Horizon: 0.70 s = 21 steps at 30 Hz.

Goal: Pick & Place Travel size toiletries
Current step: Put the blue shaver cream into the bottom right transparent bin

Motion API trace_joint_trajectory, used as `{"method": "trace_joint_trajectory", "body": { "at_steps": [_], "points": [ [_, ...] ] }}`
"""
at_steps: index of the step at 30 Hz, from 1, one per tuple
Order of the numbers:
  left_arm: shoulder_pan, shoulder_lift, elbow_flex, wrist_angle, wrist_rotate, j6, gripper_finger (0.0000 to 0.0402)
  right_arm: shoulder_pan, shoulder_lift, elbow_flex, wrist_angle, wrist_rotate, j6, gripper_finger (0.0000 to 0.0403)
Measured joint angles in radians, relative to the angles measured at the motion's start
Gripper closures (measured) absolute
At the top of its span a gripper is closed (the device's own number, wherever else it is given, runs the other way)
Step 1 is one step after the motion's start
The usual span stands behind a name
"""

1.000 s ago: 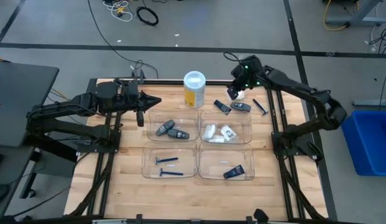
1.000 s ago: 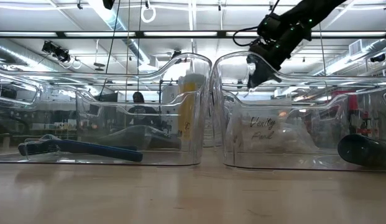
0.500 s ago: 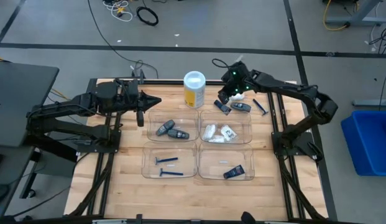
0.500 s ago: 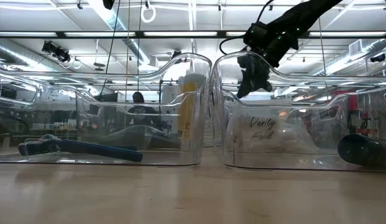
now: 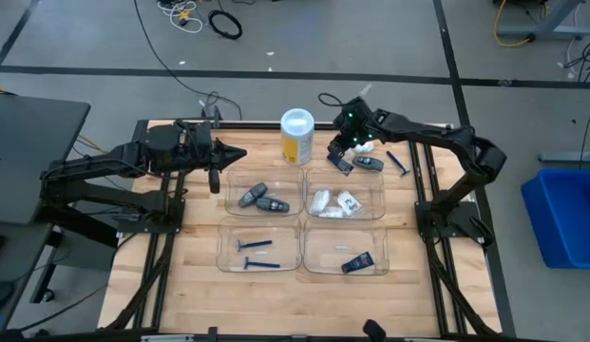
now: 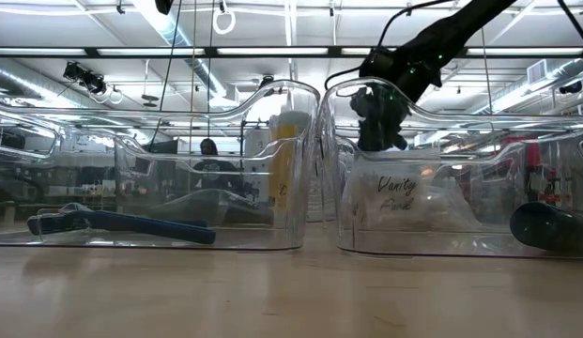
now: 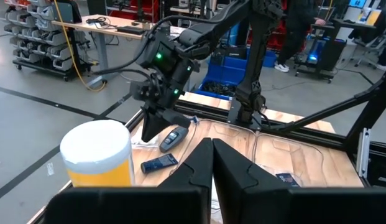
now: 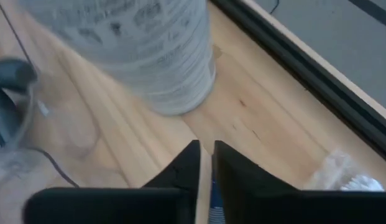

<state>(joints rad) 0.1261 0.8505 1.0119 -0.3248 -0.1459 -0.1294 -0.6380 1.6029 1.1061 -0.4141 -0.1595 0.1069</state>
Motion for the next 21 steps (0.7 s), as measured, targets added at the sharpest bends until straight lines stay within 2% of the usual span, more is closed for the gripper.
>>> {"method": "trace_joint_trajectory", "body": {
  "at_steps": [13, 17, 21],
  "points": [
    [0.0, 0.0, 0.0, 0.0, 0.0, -0.015, 0.0393, 0.016, 0.041, 0.0, 0.006, 0.001, -0.141, 0.017],
    [0.0, 0.0, 0.0, 0.0, 0.0, -0.02, 0.0383, 0.015, 0.041, 0.0, 0.006, 0.001, -0.141, 0.0132],
    [0.0, 0.0, 0.0, 0.0, 0.001, -0.022, 0.0386, 0.015, 0.041, 0.0, 0.007, 0.002, -0.139, 0.0113]
  ]
}}
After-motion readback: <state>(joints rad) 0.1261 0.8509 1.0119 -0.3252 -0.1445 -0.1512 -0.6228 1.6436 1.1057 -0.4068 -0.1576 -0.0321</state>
